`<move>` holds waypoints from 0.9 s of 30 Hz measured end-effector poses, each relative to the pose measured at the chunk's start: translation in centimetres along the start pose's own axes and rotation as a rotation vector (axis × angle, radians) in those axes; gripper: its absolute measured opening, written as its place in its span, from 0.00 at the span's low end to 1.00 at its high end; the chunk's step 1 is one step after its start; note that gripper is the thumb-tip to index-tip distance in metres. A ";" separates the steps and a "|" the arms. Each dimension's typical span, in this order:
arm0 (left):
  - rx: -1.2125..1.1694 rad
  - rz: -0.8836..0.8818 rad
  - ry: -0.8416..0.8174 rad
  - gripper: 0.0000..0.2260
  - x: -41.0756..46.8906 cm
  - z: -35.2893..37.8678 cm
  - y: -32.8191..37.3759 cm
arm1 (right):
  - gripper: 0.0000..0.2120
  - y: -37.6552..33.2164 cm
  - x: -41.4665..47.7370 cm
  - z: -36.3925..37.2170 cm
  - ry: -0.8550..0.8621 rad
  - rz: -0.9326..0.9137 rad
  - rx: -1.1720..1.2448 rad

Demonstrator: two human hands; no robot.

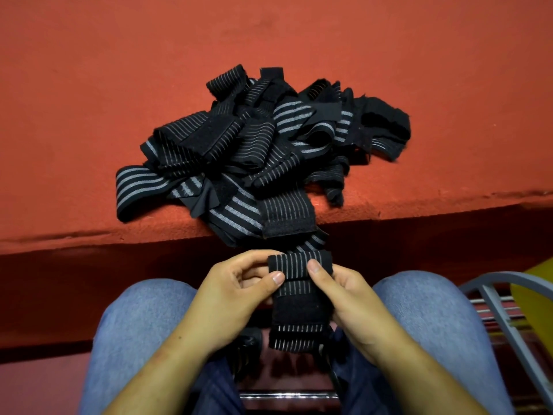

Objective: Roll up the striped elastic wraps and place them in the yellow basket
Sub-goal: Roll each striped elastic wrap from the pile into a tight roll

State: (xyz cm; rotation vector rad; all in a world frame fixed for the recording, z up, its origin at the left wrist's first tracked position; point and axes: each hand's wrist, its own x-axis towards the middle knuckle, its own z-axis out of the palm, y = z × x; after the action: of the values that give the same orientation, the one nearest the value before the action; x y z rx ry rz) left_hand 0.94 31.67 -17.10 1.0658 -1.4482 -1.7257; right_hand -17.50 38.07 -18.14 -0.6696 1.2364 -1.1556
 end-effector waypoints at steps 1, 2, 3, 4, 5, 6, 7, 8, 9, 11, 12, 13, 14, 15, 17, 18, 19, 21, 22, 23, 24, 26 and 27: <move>0.004 -0.002 0.005 0.13 0.0 0.0 0.0 | 0.20 0.0 0.0 0.0 0.000 0.004 -0.012; 0.006 -0.004 0.011 0.13 0.0 0.1 0.1 | 0.22 0.2 0.0 0.0 0.001 0.005 -0.032; 0.002 -0.006 0.013 0.13 0.0 0.1 0.1 | 0.24 0.1 -0.1 0.0 0.004 0.009 -0.054; -0.005 -0.007 0.015 0.13 -0.1 0.2 0.2 | 0.26 0.1 -0.1 0.0 0.002 0.011 -0.067; -0.011 -0.009 0.017 0.14 -0.1 0.2 0.3 | 0.27 0.1 -0.1 -0.1 -0.001 0.015 -0.069; -0.013 -0.009 0.022 0.13 -0.1 0.3 0.4 | 0.29 0.2 0.0 -0.2 -0.006 0.019 -0.061; -0.014 -0.009 0.027 0.13 -0.1 0.3 0.4 | 0.30 0.2 0.0 -0.2 -0.011 0.028 -0.051; -0.011 -0.006 0.031 0.12 -0.1 0.3 0.5 | 0.31 0.2 0.0 -0.2 -0.015 0.035 -0.047; -0.005 -0.005 0.034 0.13 -0.1 0.2 0.5 | 0.32 0.1 0.0 -0.1 -0.020 0.039 -0.050; 0.012 -0.007 0.031 0.14 -0.2 0.1 0.5 | 0.35 0.2 0.1 0.0 -0.022 0.040 -0.071; 0.024 -0.011 0.031 0.15 -0.2 0.1 0.5 | 0.35 0.2 0.1 -0.1 -0.020 0.043 -0.073; 0.038 -0.013 0.034 0.16 -0.2 0.2 0.6 | 0.34 0.2 0.1 -0.2 -0.020 0.048 -0.062; 0.048 -0.013 0.039 0.16 -0.2 0.2 0.6 | 0.32 0.3 0.2 -0.3 -0.026 0.047 -0.050; 0.053 -0.012 0.043 0.16 -0.2 0.2 0.7 | 0.31 0.3 0.2 -0.3 -0.033 0.046 -0.047; 0.057 -0.007 0.049 0.16 -0.2 0.2 0.7 | 0.29 0.2 0.1 -0.3 -0.036 0.039 -0.035; 0.055 -0.007 0.049 0.16 -0.2 0.2 0.7 | 0.27 0.2 0.2 -0.3 -0.034 0.033 -0.012; 0.051 -0.011 0.048 0.16 -0.1 0.2 0.7 | 0.24 0.2 0.2 -0.2 -0.032 0.025 0.009; 0.030 -0.026 0.051 0.15 -0.2 0.2 0.6 | 0.20 0.2 0.2 -0.2 -0.029 0.002 0.026; 0.017 -0.039 0.049 0.15 -0.2 0.3 0.6 | 0.19 0.3 0.3 -0.3 -0.031 -0.012 0.024; 0.005 -0.057 0.044 0.14 -0.2 0.3 0.6 | 0.18 0.3 0.2 -0.3 -0.032 -0.023 0.019; -0.004 -0.077 0.037 0.14 -0.3 0.4 0.6 | 0.16 0.4 0.2 -0.4 -0.034 -0.033 0.016; -0.003 -0.096 0.024 0.15 -0.2 0.4 0.5 | 0.12 0.5 0.3 -0.6 -0.035 -0.044 0.022; 0.005 -0.099 0.021 0.16 -0.2 0.4 0.4 | 0.11 0.4 0.3 -0.6 -0.035 -0.049 0.022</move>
State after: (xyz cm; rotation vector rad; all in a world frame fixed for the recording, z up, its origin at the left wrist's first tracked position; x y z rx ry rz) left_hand 0.72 31.93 -16.60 1.1721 -1.4088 -1.7746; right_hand -17.98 38.03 -18.72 -0.7042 1.1816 -1.1914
